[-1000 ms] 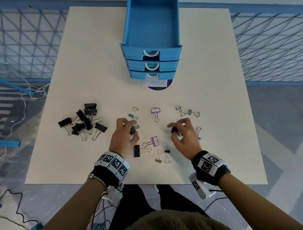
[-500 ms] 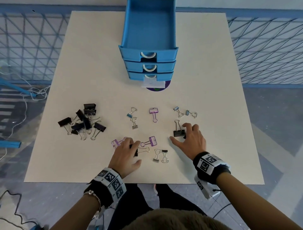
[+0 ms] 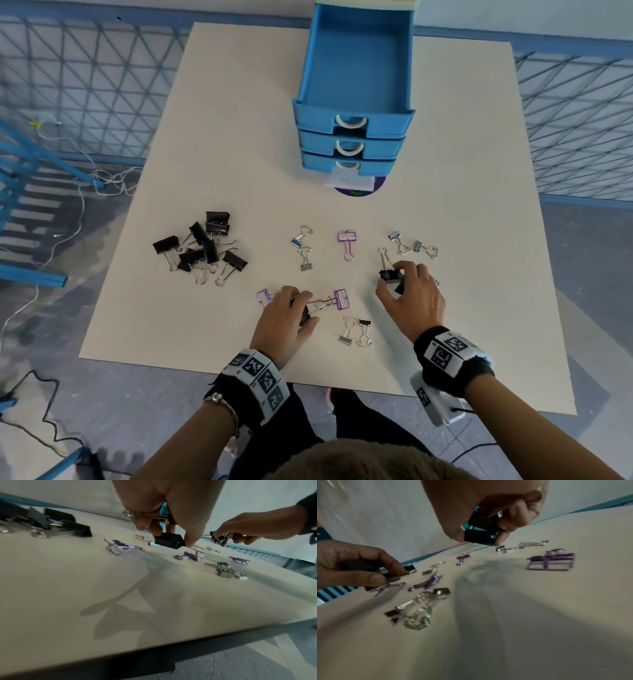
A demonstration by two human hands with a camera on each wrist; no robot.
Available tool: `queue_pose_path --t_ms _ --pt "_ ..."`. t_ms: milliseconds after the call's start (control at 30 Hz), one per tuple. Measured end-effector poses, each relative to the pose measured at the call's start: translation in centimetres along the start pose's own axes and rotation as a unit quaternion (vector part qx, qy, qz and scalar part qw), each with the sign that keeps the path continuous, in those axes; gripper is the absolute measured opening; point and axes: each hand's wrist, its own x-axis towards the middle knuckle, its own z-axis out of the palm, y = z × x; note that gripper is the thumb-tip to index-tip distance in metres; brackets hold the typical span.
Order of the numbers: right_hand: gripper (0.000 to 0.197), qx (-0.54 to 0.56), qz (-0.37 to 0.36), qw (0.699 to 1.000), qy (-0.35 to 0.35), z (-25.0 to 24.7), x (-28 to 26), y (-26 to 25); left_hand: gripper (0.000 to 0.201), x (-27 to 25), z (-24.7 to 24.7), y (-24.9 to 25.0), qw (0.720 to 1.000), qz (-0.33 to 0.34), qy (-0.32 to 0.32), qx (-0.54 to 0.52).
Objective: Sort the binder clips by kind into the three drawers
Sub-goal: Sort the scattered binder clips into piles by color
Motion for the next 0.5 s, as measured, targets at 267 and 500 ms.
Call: queue_pose_path --t_ms 267,500 --pt "0.059 0.048 -0.122 0.986 -0.102 4.5 -0.1 -9.9 0.034 -0.7 -3.4 -4.8 0.971 -0.192 0.112 -0.085" --pt "0.033 0.072 -0.173 0.968 -0.169 8.8 0.5 -18.0 0.031 -0.4 -5.9 -9.8 0.950 -0.268 0.138 -0.085"
